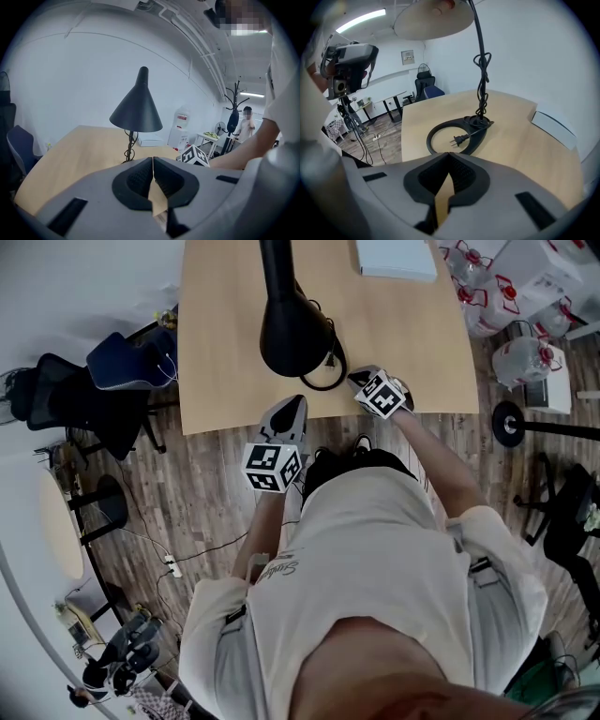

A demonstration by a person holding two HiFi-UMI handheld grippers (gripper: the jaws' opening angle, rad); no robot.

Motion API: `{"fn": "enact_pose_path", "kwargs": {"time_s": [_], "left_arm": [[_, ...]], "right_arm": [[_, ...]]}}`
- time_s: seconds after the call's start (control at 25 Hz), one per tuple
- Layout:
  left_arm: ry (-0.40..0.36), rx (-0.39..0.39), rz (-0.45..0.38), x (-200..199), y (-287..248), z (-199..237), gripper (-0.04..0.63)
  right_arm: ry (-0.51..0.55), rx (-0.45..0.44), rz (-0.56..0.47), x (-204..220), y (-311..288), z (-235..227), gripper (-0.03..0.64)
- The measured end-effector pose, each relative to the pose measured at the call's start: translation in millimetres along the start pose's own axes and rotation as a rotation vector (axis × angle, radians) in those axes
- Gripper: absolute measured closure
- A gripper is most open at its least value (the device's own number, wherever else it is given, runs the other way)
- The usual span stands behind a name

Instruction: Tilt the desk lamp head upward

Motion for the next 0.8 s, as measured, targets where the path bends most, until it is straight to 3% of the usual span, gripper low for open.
{"fn": "enact_pose_path", "kwargs": {"time_s": [0.24, 0.64, 0.8], "left_arm": [[0.020, -0.011, 0.004, 1, -8, 9, 0.579], [0.035, -0.009, 0.003, -5, -21, 24, 0.578], [0.020, -0.009, -0.021, -14, -26, 27, 0.578]], "right_arm": [[-0.055, -0.050, 0.051, 6, -32, -6, 0.621], [-0.014, -0.071, 0.109, 10, -47, -6, 0.621], [-0.075, -0.093, 0.113, 8, -50, -7, 0.620]]}}
Point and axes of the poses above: the fingertips, and each gripper's own axes: y backward along the fingers, z to its left, x out of its underside, the point moved 4 cm from there along y, backward along the fingers
